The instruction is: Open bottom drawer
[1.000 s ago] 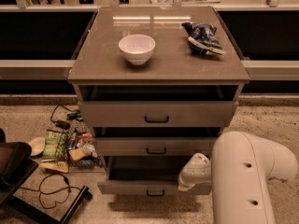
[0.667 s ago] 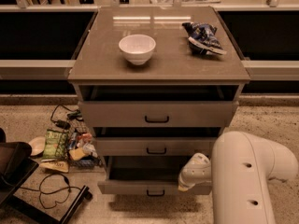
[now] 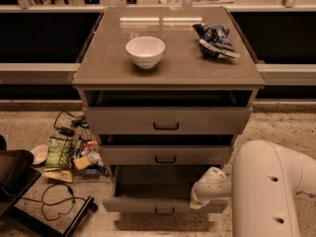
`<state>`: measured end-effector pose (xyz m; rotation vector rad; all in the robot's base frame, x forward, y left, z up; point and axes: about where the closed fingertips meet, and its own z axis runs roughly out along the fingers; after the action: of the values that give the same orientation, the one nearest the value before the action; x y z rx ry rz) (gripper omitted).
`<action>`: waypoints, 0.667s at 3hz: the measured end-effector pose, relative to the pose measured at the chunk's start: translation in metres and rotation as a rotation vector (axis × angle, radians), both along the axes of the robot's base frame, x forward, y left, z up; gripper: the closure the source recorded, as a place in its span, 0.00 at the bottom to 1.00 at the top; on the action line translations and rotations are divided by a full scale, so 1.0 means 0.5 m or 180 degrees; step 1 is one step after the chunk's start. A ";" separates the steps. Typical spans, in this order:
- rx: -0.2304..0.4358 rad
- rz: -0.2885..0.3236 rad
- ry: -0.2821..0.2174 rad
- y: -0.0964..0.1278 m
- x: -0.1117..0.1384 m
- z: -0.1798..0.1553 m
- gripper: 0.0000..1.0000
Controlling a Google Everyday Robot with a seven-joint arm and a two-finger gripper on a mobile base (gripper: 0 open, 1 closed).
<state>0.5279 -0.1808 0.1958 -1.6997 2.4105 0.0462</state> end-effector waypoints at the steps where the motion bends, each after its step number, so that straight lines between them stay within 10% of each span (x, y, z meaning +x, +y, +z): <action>1: 0.0055 -0.0077 0.0143 -0.009 -0.069 0.004 1.00; 2: 0.0055 -0.0077 0.0143 -0.009 -0.067 0.004 1.00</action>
Offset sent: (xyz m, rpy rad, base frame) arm -0.3206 -0.0333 0.0354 0.1656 0.4359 -0.2157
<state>0.4943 -0.1852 0.1978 -1.6794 2.4551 0.1024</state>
